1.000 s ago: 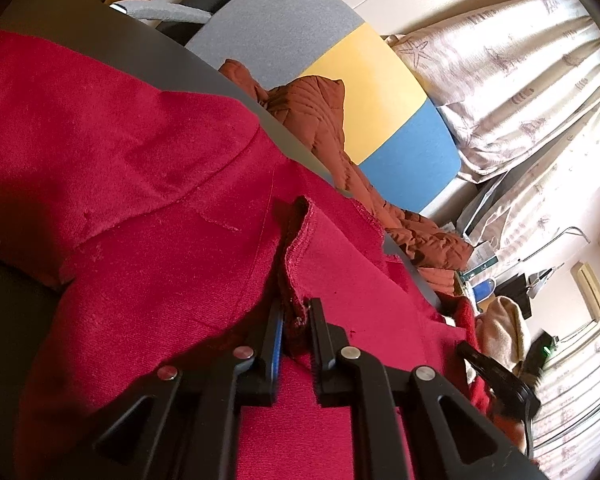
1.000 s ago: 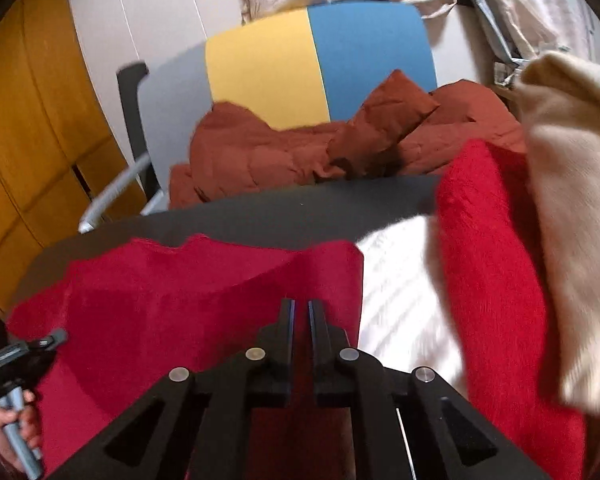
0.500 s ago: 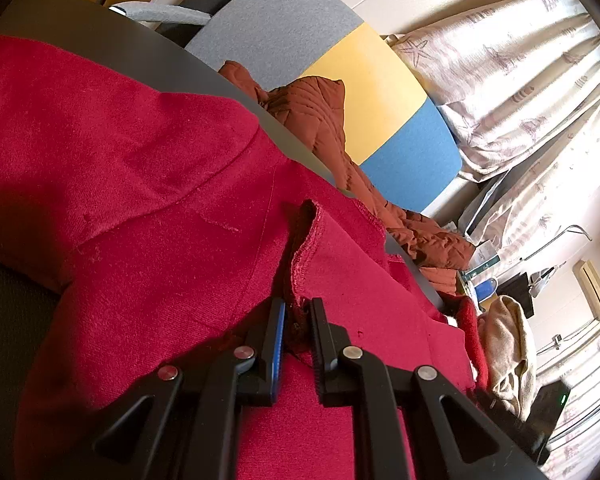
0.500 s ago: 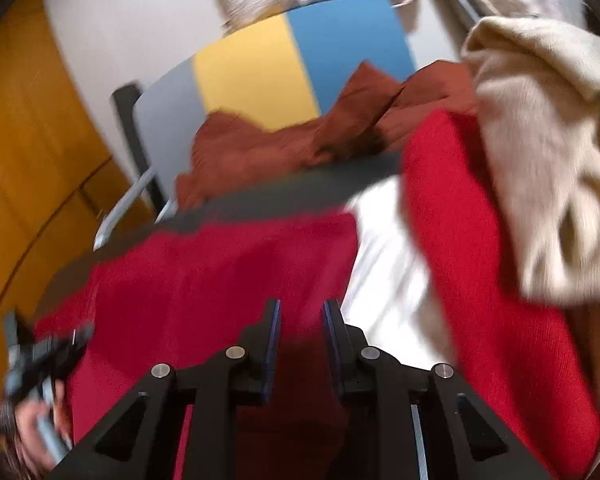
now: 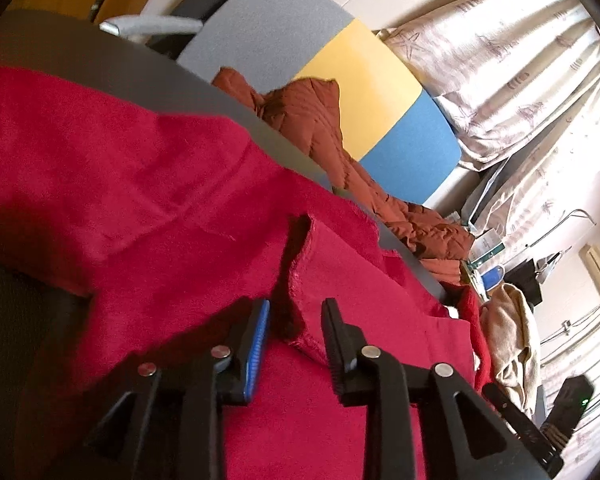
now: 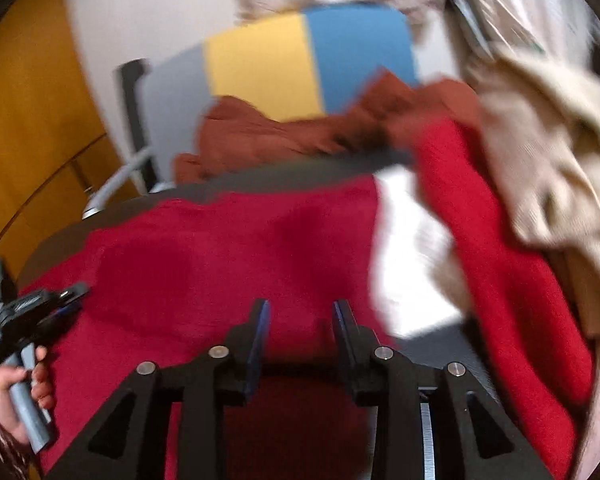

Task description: Fold clothes

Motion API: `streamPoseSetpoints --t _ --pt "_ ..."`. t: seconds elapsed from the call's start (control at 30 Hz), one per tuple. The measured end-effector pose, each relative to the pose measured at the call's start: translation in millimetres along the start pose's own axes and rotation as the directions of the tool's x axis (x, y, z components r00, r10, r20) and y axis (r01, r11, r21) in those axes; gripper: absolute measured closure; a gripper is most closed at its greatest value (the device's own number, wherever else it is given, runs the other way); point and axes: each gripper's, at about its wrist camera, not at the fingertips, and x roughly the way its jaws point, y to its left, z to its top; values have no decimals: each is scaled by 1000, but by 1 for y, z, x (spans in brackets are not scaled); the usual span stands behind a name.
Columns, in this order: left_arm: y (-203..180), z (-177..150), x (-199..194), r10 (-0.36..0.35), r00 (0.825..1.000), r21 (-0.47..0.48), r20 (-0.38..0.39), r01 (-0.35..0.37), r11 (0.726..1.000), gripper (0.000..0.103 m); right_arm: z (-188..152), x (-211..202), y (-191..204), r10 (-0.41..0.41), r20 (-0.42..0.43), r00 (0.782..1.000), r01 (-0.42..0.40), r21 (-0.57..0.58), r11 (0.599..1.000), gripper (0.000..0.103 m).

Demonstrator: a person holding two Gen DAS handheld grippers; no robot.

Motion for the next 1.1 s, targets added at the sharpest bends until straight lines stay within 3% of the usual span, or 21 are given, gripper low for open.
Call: streamPoseSetpoints --t 0.17,0.3,0.4,0.43,0.57,0.73,1.0,1.1 --pt "20 21 -34 73 995 -20 62 -72 997 72 14 44 68 141 -69 988 -148 -109 983 60" --pt "35 38 -61 132 985 -38 110 -129 991 71 0 84 94 116 -156 981 -145 -187 972 56" --pt "68 53 -76 200 972 -127 120 -185 974 71 -10 81 96 115 -143 983 -145 -219 965 42" --pt "79 57 -81 223 967 -157 122 -203 966 71 -10 82 96 121 -145 982 -151 -219 964 35" --pt "123 77 -102 314 942 -276 122 -271 922 70 -11 88 106 107 -157 982 -143 -239 960 29" --pt "179 101 -127 422 900 -418 106 -345 841 70 -16 92 113 65 -157 985 -110 -294 949 25" --pt "199 95 -121 425 899 -475 104 -331 815 70 -16 88 98 159 -152 976 -189 -210 959 24" --pt "205 94 -119 415 903 -498 110 -311 810 61 -15 87 96 179 -149 972 -206 -190 960 24"
